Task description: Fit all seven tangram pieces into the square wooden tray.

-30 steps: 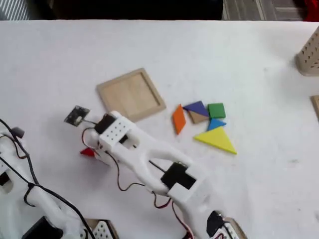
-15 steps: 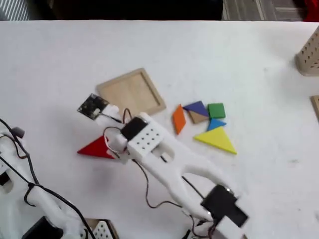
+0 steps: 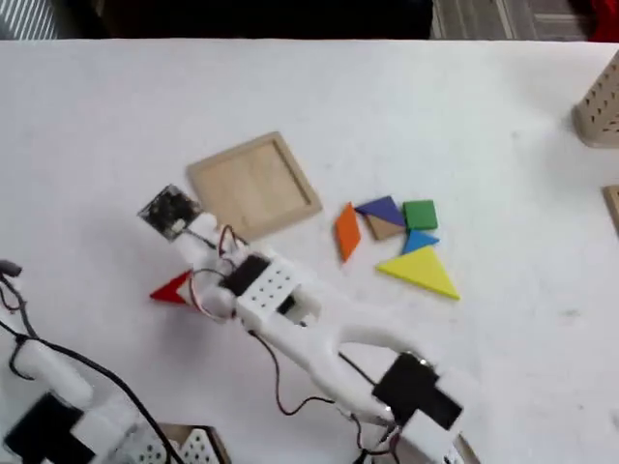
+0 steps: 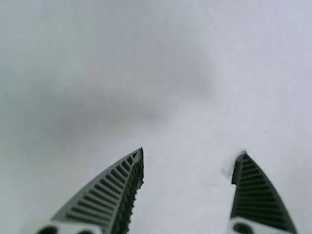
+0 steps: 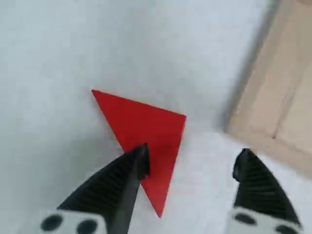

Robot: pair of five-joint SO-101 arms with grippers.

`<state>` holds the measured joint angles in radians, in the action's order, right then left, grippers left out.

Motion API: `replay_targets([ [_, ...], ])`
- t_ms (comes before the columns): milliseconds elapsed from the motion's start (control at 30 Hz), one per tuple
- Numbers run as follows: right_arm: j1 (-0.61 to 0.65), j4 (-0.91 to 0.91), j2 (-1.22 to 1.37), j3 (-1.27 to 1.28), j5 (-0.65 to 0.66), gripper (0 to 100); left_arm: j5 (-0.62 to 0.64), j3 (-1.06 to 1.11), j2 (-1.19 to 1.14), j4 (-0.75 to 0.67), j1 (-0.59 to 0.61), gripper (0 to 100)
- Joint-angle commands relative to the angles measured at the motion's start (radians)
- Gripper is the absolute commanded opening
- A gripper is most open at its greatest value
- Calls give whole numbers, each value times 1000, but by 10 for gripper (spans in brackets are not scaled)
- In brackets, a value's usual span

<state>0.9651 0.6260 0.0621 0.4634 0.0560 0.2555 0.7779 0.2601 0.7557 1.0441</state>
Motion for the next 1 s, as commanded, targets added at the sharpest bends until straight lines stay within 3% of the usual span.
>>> replay_targets([
  [0, 65, -226, 62, -15, -9, 241, -41, -193, -168, 32, 56, 293],
  [133, 94, -193, 117, -58, 12, 165, -49, -259, -255, 35, 71, 294],
  [267, 84, 116, 142, -183, 281, 320, -51, -262, -263, 31, 74, 294],
  [333, 71, 193, 147, -227, 296, 361, -51, -261, -263, 31, 71, 294],
  [533, 59, 213, 162, -229, 405, 343, -83, -256, -269, 26, 70, 294],
  [633, 59, 203, 193, -219, 430, 343, -101, -233, -271, -41, 74, 294],
  [733, 51, 174, 209, -219, 434, 343, -103, -206, -271, -107, 76, 294],
  [967, 8, 177, 257, -310, 431, 343, -107, -201, -271, -120, 70, 295],
])
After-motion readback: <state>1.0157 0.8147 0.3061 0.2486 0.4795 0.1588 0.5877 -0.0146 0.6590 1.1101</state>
